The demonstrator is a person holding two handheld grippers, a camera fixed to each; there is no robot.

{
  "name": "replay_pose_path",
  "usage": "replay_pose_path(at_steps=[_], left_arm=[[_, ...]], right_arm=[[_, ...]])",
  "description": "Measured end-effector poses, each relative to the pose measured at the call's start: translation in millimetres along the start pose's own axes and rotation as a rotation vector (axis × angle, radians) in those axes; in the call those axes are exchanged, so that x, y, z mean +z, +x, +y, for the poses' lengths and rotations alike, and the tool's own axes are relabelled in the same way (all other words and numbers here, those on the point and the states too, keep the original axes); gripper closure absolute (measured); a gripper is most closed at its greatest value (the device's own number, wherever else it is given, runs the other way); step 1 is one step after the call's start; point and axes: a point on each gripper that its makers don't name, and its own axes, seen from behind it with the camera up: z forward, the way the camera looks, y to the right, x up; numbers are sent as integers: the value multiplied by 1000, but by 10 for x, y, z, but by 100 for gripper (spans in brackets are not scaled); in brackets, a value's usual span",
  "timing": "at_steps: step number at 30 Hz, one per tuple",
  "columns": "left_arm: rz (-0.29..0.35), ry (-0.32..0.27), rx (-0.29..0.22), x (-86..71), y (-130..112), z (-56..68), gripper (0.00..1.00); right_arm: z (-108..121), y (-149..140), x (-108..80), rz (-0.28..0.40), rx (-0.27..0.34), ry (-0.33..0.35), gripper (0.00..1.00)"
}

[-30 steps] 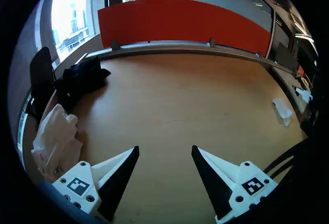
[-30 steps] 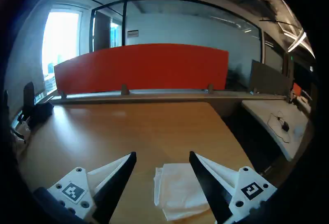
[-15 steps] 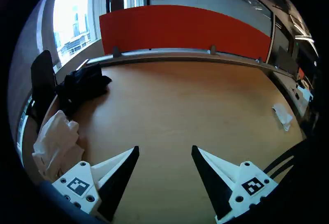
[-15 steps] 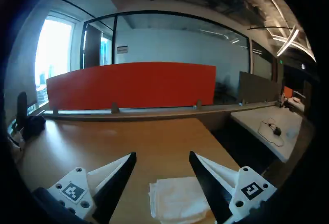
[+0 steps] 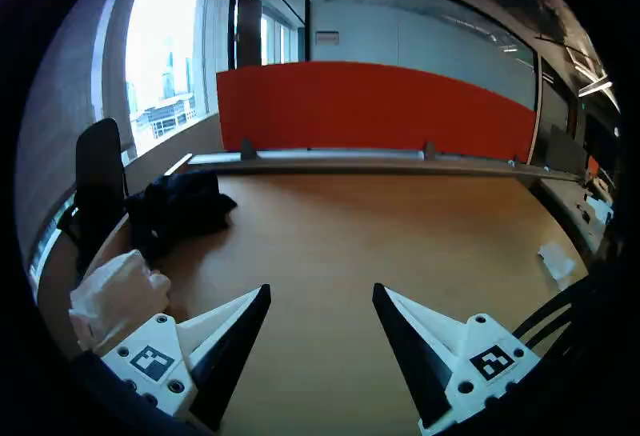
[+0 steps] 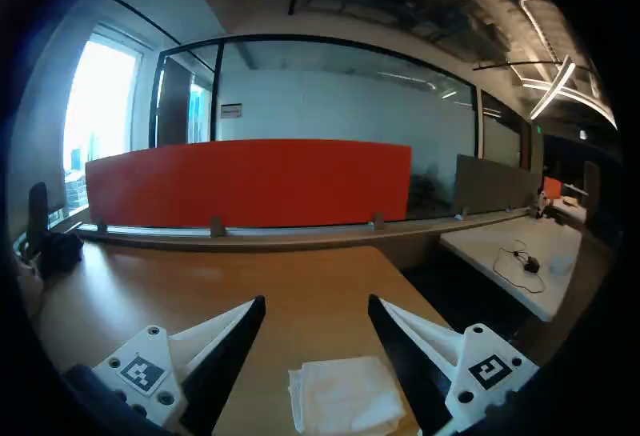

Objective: Fold towel

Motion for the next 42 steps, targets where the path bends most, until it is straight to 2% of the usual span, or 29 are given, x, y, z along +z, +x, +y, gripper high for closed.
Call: replay_pose_path(at_steps=[5, 11, 21, 30, 42], left_arm=[[147, 13, -8, -42, 422, -45, 6], [248, 10, -13, -90, 729, -77, 6], [312, 6, -8, -134, 905, -159, 6], [354, -6, 0, -168, 1037, -182, 6], [381, -18, -9, -182, 1141, -197, 6]], right_arm=[[-76, 49, -14, 13, -11, 16, 1], [-293, 164, -52, 51, -15, 82, 1], [-672, 438, -131, 101, -36, 176, 1], [-952, 636, -158, 128, -54, 196, 1], [-1270, 786, -187, 155, -41, 192, 1]])
